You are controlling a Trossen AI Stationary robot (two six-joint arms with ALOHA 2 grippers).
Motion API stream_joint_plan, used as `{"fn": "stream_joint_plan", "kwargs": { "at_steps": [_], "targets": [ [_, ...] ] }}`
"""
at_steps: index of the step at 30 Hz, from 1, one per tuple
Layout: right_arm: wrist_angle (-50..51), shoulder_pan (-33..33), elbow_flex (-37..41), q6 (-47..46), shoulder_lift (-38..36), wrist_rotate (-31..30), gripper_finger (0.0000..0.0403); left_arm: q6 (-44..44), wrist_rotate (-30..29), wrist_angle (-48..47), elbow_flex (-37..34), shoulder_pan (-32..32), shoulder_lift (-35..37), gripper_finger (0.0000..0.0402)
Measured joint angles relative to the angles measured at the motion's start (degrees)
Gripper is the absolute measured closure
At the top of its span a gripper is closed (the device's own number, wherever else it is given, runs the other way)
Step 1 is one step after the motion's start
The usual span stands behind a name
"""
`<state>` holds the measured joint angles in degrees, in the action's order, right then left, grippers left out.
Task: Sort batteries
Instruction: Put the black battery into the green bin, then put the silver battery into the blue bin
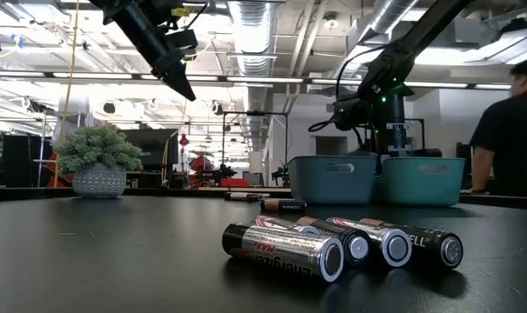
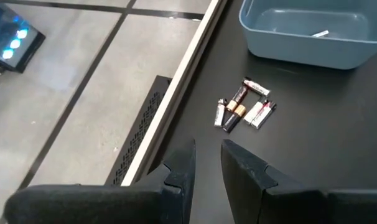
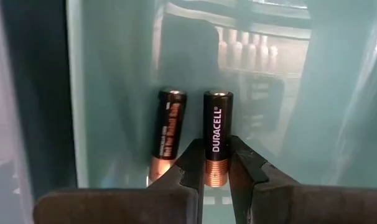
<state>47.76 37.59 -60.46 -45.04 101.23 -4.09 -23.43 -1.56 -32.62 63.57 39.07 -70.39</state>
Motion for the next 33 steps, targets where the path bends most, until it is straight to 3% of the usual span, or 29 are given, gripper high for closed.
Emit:
{"fn": "stream_joint_plan", "kwargs": {
  "at_steps": [9,20,27,33],
  "targets": [
    [-0.27,-0.84,0.10,-1.45,-1.91,-0.09,0.0337,0.73,-0.01,-1.04,0.00,0.00,0.00,0.0331],
    [1.00,-0.36,0.10,-0.98,-7.73,-0.18,0.0269,2.84,-0.04,-1.01,0.00,-0.02,0.00,0.0330],
    [4.36,-0.23,0.10,0.48,-14.96,-0.38,0.0239,5.59,-0.04,-0.98,0.00,-0.02,0.00,0.0326],
    [8.22,-2.68,0.10,0.33,-23.87,-1.85,0.0238,6.75,-0.04,-0.98,0.00,-0.02,0.00,0.0287]
  ]
}}
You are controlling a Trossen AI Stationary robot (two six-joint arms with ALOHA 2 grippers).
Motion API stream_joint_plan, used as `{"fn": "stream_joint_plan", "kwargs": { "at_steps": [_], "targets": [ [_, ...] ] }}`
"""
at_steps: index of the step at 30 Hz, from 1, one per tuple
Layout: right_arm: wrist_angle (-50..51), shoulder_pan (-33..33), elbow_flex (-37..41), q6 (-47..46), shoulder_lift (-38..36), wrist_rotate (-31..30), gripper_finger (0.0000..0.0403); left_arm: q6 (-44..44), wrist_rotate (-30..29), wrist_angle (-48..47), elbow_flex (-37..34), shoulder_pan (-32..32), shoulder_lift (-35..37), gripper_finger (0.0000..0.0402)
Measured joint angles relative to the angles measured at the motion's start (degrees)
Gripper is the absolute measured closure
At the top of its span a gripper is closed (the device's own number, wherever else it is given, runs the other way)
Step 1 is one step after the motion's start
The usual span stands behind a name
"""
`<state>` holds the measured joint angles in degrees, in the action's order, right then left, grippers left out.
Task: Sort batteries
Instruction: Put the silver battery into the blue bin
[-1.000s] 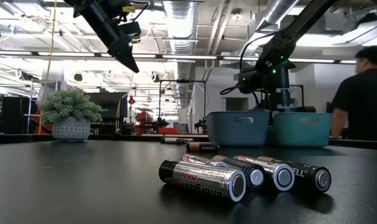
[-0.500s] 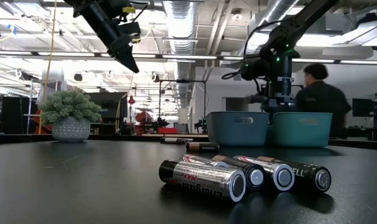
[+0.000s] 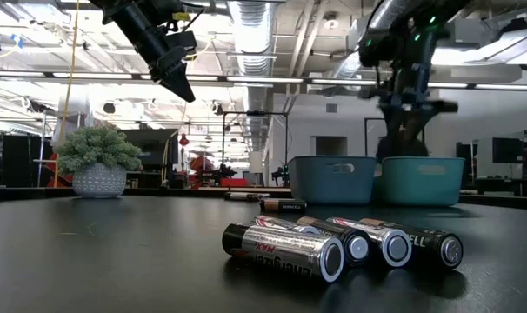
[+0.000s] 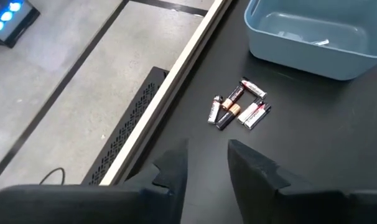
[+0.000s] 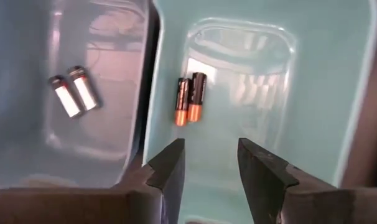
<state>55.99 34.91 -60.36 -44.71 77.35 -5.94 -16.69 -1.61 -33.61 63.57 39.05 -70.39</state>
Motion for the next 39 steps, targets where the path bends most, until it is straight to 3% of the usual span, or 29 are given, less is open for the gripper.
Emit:
{"fn": "stream_joint_plan", "kwargs": {
  "at_steps": [9,20,24,29,39],
  "targets": [
    [13.19,-11.08,0.00,-6.85,-13.85,-3.89,0.0239,1.53,-0.09,0.07,0.00,-0.46,0.00,0.0260],
    [21.72,-39.71,0.00,-23.85,-27.25,-11.17,0.0240,6.87,-0.58,-2.70,0.00,-7.67,-0.16,0.0260],
    [24.73,-48.60,0.02,-29.90,-27.34,-14.62,0.0240,12.19,-4.31,-1.63,0.02,-11.67,-2.64,0.0260],
    [25.45,-54.92,0.02,-33.33,-24.82,-17.04,0.0240,17.43,-4.68,0.36,0.07,-12.63,-8.58,0.0260],
    [23.33,-58.18,4.58,-42.44,-17.59,-15.93,0.0239,10.18,2.41,0.16,7.62,-4.85,-25.13,0.0260]
  ]
}}
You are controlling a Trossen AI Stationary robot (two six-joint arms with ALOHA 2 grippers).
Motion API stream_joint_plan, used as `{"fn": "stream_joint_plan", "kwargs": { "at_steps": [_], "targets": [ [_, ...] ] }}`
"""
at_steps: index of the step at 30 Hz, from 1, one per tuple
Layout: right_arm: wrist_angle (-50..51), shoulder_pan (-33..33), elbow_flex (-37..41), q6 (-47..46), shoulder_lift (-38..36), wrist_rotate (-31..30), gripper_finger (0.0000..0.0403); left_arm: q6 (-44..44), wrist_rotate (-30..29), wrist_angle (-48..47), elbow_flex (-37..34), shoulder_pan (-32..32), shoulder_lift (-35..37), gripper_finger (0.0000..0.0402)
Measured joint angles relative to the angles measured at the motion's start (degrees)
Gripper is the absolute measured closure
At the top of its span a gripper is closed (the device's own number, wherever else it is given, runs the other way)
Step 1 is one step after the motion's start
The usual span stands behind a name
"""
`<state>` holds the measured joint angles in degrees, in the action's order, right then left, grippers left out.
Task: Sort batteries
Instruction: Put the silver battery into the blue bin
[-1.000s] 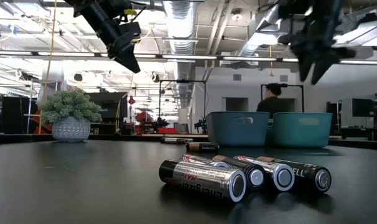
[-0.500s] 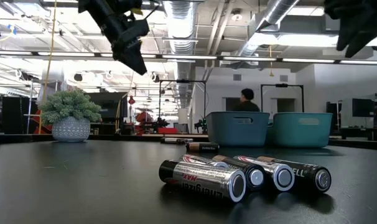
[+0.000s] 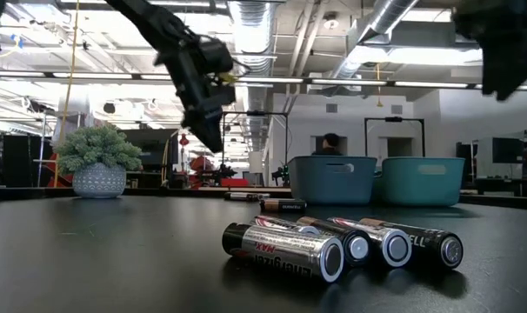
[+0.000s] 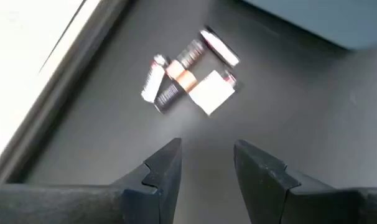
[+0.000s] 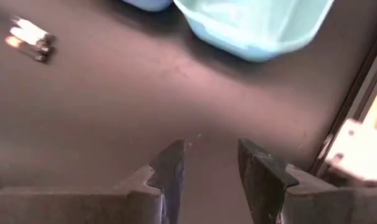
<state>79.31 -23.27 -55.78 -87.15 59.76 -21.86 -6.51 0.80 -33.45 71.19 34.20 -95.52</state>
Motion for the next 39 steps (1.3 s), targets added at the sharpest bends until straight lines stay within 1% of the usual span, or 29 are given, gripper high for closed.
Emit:
{"fn": "stream_joint_plan", "kwargs": {
  "at_steps": [2,4,6,9,11,13,16,21,25,34,37,39],
  "targets": [
    [-2.97,-0.55,2.84,-3.57,0.19,1.82,0.0239,-2.22,2.17,-1.09,3.48,2.64,-3.52,0.0260],
    [-7.48,-1.42,5.96,-6.07,0.11,2.62,0.0239,-4.91,3.09,-3.01,7.46,4.93,-6.94,0.0260],
    [-12.47,-2.17,8.98,-7.74,-0.11,3.30,0.0240,-8.06,3.27,-5.49,11.82,6.65,-10.29,0.0260],
    [-19.97,-3.07,13.06,-9.64,-0.13,6.24,0.0240,-12.63,3.45,-10.99,18.44,8.49,-15.31,0.0260],
    [-23.75,-3.94,15.17,-11.26,0.27,6.55,0.0239,-14.80,3.53,-14.02,22.57,9.13,-18.62,0.0260],
    [-25.87,-4.79,16.74,-13.52,0.38,6.90,0.0239,-16.37,4.86,-15.91,25.82,9.55,-21.40,0.0260],
    [-25.73,-5.99,17.08,-17.53,0.62,6.94,0.0240,-18.18,6.88,-16.95,29.44,9.56,-24.80,0.0260],
    [-25.75,-6.80,17.08,-20.69,0.58,6.93,0.0239,-19.80,6.95,-16.93,32.47,9.31,-28.79,0.0260],
    [-25.79,-6.70,17.08,-21.03,0.58,6.92,0.0239,-17.89,6.89,-17.06,32.90,9.09,-30.09,0.0260],
    [-25.32,-6.23,17.08,-20.40,0.58,6.90,0.0239,-21.13,6.97,-17.89,32.88,8.19,-30.21,0.0260],
    [-24.89,-6.23,17.08,-20.44,0.58,6.90,0.0239,-22.28,8.75,-17.89,31.78,7.86,-30.14,0.0260],
    [-24.88,-6.23,17.08,-20.44,0.58,6.88,0.0239,-22.75,8.79,-18.34,31.57,7.73,-30.30,0.0260]
  ]
}}
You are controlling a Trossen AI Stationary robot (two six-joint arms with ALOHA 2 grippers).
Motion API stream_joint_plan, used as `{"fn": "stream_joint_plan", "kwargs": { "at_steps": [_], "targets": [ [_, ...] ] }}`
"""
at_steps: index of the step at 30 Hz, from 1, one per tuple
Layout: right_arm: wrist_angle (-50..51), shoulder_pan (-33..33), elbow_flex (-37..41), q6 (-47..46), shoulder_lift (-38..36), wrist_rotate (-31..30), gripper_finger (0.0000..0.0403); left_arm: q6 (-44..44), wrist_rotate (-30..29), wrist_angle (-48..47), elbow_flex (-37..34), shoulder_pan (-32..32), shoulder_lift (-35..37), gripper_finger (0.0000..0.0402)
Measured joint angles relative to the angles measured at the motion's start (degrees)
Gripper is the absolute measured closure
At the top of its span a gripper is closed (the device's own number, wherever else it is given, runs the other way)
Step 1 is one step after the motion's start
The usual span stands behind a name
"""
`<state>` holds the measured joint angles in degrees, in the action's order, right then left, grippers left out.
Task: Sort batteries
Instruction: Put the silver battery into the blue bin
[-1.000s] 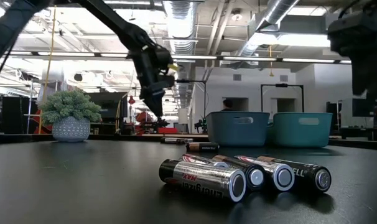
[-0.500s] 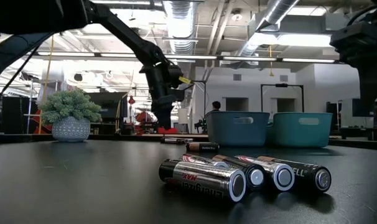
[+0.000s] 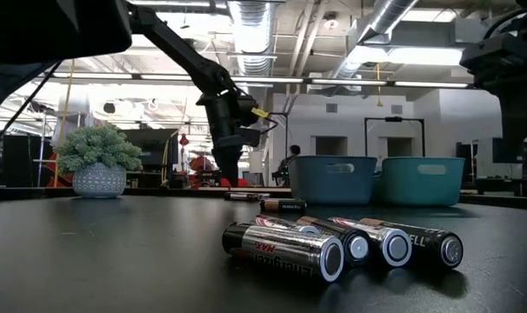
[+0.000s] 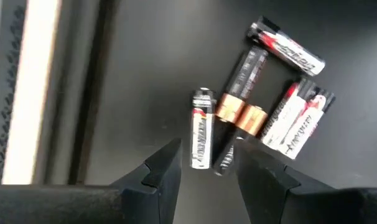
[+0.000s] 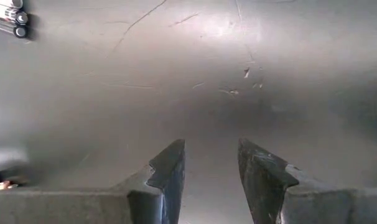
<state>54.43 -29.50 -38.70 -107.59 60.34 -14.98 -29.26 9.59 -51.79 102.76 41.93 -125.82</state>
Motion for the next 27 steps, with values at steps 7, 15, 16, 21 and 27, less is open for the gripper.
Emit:
{"fn": "stream_joint_plan", "kwargs": {
  "at_steps": [7,15,16,21,27],
  "targets": [
    [0.79,0.00,0.00,0.02,0.00,-0.01,0.0239,-0.95,-0.37,2.27,0.00,0.03,0.09,0.0260],
    [0.74,0.00,0.00,0.02,0.00,-0.02,0.0239,-2.83,-0.33,5.37,-0.53,0.03,0.10,0.0260],
    [0.76,0.00,0.00,0.02,0.00,-0.04,0.0239,-3.07,-0.33,6.19,-1.01,0.03,0.13,0.0260],
    [0.72,0.00,0.00,0.02,0.00,-0.04,0.0239,-2.21,-0.32,6.30,-2.33,0.03,0.11,0.0260],
    [0.76,-0.02,0.00,0.04,0.00,-0.07,0.0239,-2.36,-0.33,6.42,-4.69,0.00,0.09,0.0260]
  ]
}}
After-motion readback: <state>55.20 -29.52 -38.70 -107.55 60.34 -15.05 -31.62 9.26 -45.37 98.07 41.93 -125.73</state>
